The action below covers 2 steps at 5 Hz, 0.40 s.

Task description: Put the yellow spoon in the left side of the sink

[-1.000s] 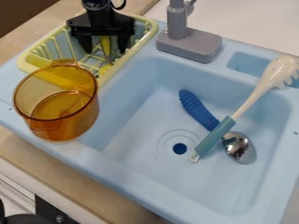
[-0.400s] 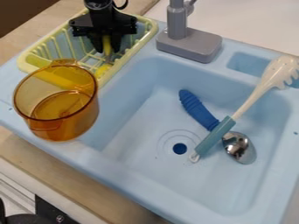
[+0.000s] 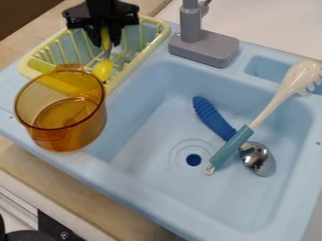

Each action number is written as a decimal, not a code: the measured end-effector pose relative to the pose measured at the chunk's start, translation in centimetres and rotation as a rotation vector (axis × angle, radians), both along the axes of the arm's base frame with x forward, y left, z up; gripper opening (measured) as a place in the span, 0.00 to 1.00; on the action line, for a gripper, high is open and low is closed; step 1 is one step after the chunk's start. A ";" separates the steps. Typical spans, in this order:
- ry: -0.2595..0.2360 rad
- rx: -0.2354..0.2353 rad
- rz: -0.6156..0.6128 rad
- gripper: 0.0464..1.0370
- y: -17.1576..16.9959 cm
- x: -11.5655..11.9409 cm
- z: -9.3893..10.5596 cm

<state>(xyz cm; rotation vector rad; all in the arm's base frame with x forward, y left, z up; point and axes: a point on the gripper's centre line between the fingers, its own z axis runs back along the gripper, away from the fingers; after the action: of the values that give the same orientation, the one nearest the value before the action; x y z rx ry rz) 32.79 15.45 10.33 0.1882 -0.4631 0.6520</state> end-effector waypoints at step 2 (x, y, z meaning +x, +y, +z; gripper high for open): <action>-0.005 0.019 0.011 0.28 -1.4 -1.1 2.8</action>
<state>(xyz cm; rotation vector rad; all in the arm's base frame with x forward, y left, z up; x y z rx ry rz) 31.71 14.04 13.09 0.2072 -0.4736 0.6590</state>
